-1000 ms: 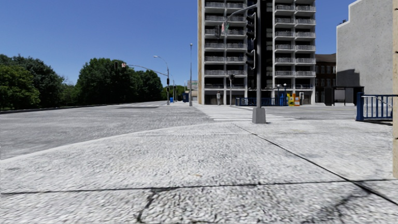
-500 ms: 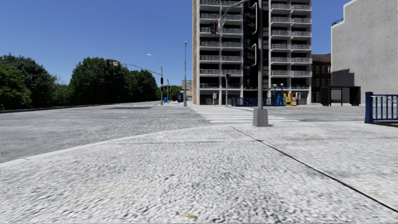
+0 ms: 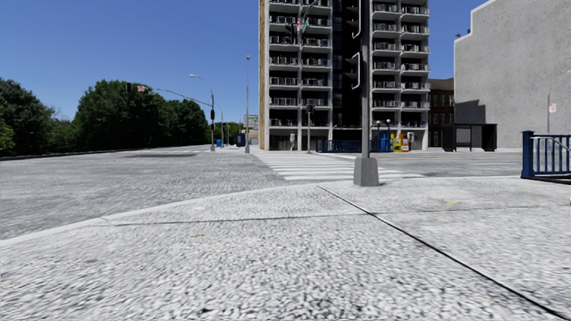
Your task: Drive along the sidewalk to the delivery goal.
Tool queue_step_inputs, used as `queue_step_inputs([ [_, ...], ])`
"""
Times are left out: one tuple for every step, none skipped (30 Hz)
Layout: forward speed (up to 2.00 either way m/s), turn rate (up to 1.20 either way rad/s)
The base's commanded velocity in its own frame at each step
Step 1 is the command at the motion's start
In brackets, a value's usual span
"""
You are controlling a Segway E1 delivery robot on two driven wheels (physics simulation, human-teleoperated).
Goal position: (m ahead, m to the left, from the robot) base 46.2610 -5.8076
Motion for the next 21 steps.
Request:
queue_step_inputs([
  [1.45, -0.52],
  [1.45, -0.52],
  [1.45, -0.52],
  [1.45, -0.52],
  [1.45, -0.52],
  [1.45, -0.52],
  [1.45, -0.52],
  [1.45, -0.52],
  [1.45, -0.52],
  [1.45, -0.52],
  [1.45, -0.52],
  [1.45, -0.52],
  [1.45, -0.52],
  [1.45, -0.52],
  [1.45, -0.52],
  [1.45, -0.52],
  [1.45, -0.52],
  [1.45, -0.52],
  [1.45, -0.52],
  [1.45, -0.52],
  [1.45, -0.52],
])
